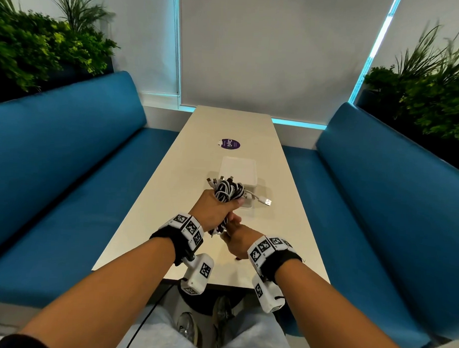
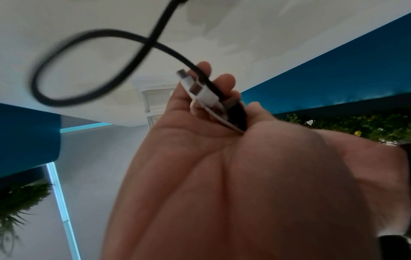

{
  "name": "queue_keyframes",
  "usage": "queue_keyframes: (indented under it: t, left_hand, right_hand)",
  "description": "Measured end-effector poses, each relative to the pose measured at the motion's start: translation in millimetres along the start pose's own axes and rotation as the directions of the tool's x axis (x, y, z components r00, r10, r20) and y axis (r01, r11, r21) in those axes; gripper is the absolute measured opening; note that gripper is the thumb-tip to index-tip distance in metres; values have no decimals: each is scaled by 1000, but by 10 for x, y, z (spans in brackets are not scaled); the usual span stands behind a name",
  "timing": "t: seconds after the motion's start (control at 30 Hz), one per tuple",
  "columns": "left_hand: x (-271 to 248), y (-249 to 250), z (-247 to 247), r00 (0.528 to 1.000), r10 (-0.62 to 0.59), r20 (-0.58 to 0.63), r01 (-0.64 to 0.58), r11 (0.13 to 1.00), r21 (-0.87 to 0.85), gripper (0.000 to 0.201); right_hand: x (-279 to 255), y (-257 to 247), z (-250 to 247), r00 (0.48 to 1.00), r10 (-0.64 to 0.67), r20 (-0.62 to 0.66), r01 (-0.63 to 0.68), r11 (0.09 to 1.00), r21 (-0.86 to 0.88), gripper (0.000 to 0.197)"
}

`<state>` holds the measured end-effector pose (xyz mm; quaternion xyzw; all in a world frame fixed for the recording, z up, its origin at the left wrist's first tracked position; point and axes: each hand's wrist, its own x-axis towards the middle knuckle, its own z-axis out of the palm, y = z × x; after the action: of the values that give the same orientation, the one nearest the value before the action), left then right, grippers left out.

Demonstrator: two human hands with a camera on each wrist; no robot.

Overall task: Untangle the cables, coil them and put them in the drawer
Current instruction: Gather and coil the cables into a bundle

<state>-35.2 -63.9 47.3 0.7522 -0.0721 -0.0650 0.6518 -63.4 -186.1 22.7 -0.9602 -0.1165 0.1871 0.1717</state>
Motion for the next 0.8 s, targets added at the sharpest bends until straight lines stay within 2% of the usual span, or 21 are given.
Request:
queue_keyframes:
  t: [0.07, 0.17, 0.27, 0.37, 0.43, 0.5, 0.57, 0.63, 0.7, 0.73, 0.8]
  left_hand:
    - [54, -36, 17, 998, 3, -68, -2, 1000, 22, 23]
    - [97, -12, 43, 995, 13, -100, -13, 1000, -3, 23]
    - [142, 30, -6, 981, 88, -173, -70, 992, 104, 23]
    - [171, 32, -68, 982, 103, -159, -75, 982, 173, 16]
    - [200, -4, -109, 980, 123, -158, -81, 965, 249, 15]
    - [205, -25, -151, 981, 139, -133, -83, 930, 358, 19]
    - [198, -27, -190, 990, 116, -82, -65, 882, 467, 25]
    - [141, -4, -221, 996, 88, 7, -74, 791, 608, 29]
    - [60, 10, -242, 992, 64, 107, -121, 701, 703, 29]
    - [15, 10, -259, 988, 51, 148, -142, 692, 708, 28]
    - [-51, -9, -272, 978, -4, 209, -140, 730, 669, 27]
  right_hand:
    - [20, 25, -11, 999, -4, -33, 6, 998, 62, 50]
    - [93, 93, 6, 998, 18, -59, -12, 995, 99, 27]
    - [82, 93, 4, 997, 2, -75, 13, 981, 196, 24]
    - [56, 72, -24, 997, 25, -67, -4, 955, 297, 28]
    - [53, 65, -32, 998, 6, -69, 14, 958, 288, 29]
    - [59, 66, -24, 997, -19, -80, 39, 965, 260, 28]
    - [54, 53, -26, 999, -18, -44, 32, 947, 319, 27]
    - [47, 56, -25, 1000, -20, -13, 24, 916, 401, 24]
    - [47, 94, -43, 997, -67, -39, 77, 925, 372, 19]
    - [50, 127, -48, 994, -90, -57, 105, 928, 358, 15]
    - [58, 199, -54, 991, -110, -78, 130, 929, 347, 10]
